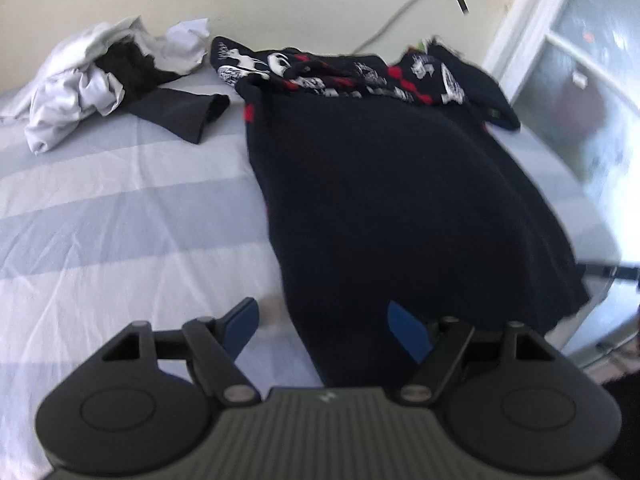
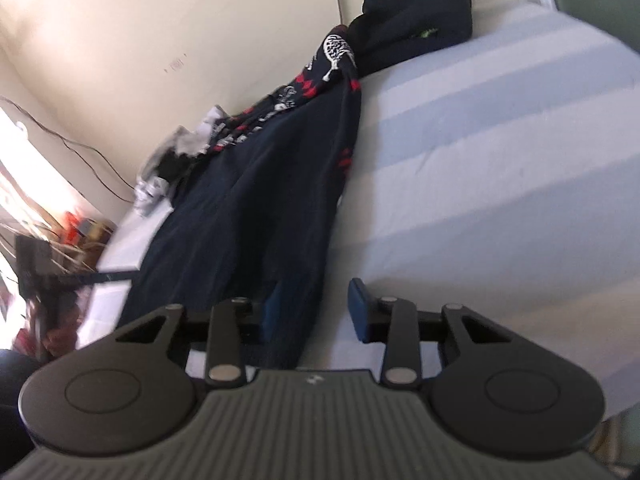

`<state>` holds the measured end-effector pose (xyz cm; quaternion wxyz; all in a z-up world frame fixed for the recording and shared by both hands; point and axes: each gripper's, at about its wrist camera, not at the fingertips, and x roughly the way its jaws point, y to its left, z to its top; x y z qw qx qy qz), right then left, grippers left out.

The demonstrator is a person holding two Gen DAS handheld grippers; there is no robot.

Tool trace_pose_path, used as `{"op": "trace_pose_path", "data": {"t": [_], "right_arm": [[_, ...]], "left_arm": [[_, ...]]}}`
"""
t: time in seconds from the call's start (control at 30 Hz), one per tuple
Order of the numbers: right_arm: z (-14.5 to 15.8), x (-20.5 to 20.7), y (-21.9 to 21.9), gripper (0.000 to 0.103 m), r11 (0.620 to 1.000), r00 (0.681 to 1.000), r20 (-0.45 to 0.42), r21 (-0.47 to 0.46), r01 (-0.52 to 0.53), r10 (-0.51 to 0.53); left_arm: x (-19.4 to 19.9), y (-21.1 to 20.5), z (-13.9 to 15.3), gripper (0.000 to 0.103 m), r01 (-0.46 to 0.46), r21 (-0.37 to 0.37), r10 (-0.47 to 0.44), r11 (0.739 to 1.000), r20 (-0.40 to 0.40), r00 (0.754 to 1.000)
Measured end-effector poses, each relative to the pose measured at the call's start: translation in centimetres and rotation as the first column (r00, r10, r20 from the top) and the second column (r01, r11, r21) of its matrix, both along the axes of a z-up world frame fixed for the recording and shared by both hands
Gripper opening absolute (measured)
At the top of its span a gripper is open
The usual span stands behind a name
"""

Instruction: Fold small clothes

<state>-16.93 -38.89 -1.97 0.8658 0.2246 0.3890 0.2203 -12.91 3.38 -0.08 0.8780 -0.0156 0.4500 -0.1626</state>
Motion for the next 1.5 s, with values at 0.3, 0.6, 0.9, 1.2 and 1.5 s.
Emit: {"op": "trace_pose_path", "data": {"t": [0.3,0.6,0.9,1.2,1.5], "right_arm": [[-0.1,0.1,4.1,0.008,0.996,0.996,0.022,0.003,-0.09,0.09],[5.1,3.1,1.3,0.008,0.99,0.981,0.188,0.14,0.017,-0.043],[6.1,20.3,3.9,0.055,0.966,0.937,0.241,-0.002,0.26,-0.252],[3.2,16.6,4.5,0.056,0.965,0.938,0.307,-0.149,0.215,-0.162],[2.7,19.3,6.6,0.057,0.934,0.951,0.295,-0.303,0.188,-0.096]], "left_arm": [[-1.6,-1.1,1.3,0.009,0.006,0.084,-0.004,0.996,-0.021,1.0],[2.9,4.2,5.7,0.009,-0.091,-0.385,0.112,0.918,0.031,0.993],[12.3,7.1,4.3,0.055,-0.387,-0.402,0.433,0.83,0.028,0.901],[12.9,1.9,3.3,0.078,-0.195,-0.073,0.206,0.978,0.204,0.957],[17.2,-5.4,-0.8,0.016,-0.045,0.269,-0.019,0.962,0.229,0.973]]}}
